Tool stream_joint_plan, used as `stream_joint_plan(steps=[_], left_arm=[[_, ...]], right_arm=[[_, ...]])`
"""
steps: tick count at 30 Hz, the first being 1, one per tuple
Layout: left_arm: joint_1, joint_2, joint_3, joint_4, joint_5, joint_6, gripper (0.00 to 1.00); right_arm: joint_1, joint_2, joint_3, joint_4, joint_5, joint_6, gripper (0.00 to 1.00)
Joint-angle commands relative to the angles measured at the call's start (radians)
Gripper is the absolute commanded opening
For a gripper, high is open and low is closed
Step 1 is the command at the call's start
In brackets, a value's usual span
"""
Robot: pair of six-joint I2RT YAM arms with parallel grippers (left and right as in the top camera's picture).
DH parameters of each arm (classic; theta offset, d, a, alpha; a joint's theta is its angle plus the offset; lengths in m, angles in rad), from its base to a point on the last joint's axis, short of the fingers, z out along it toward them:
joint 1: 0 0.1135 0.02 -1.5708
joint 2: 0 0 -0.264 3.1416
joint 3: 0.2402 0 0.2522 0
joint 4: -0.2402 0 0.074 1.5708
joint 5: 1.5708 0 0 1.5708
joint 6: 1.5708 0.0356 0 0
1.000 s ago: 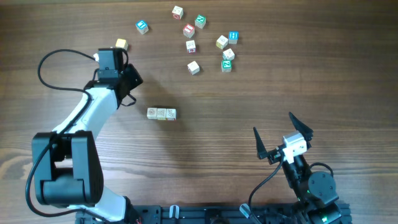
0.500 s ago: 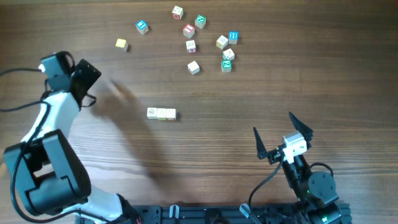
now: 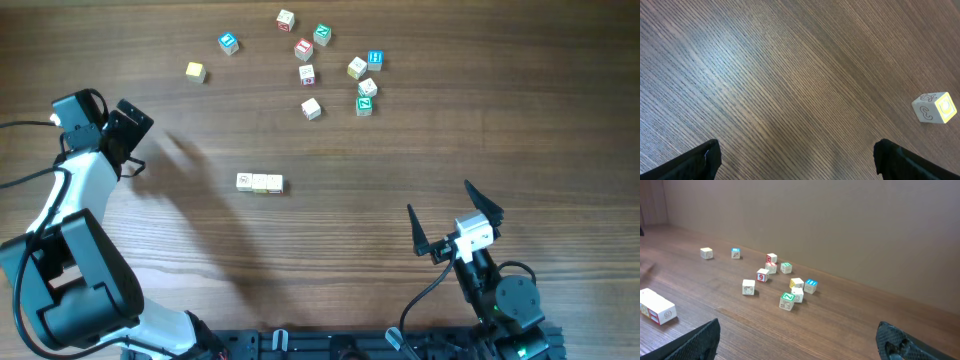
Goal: Form a horizontal line
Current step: 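Retract the left arm to the left side of the table, then raise the right arm and reach toward the block cluster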
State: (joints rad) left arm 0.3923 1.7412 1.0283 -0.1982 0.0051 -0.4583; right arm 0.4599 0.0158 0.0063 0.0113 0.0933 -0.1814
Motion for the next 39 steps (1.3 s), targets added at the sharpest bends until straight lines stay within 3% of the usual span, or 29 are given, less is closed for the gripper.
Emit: stream_joint_plan(steps=[1, 15, 20, 25, 30, 39], left_arm=[[0.003, 0.009, 0.009, -0.001, -0.006, 0.002, 1.0], [0.003, 0.009, 0.009, -0.001, -0.006, 0.002, 1.0], [0.003, 0.009, 0.009, -0.001, -0.006, 0.002, 1.0], [0.003, 0.009, 0.009, -0.001, -0.007, 0.002, 1.0], [0.003, 0.009, 0.009, -0.001, -0.006, 0.002, 1.0], [0.003, 0.009, 0.009, -0.001, -0.006, 0.002, 1.0]], right_arm=[[0.0, -0.005, -0.001, 0.003, -0.005, -0.002, 1.0], [0.0, -0.005, -0.001, 0.003, -0.02, 0.002, 1.0], [0.0, -0.005, 0.048, 0.01, -0.074, 0.147, 1.0], [0.0, 0.035, 0.367, -0.071, 0.028, 0.147, 1.0], [0.0, 0.28, 0.804, -0.25, 0.068, 0.124, 1.0], [0.0, 1.085, 1.729, -0.809, 0.064, 0.09, 1.0]])
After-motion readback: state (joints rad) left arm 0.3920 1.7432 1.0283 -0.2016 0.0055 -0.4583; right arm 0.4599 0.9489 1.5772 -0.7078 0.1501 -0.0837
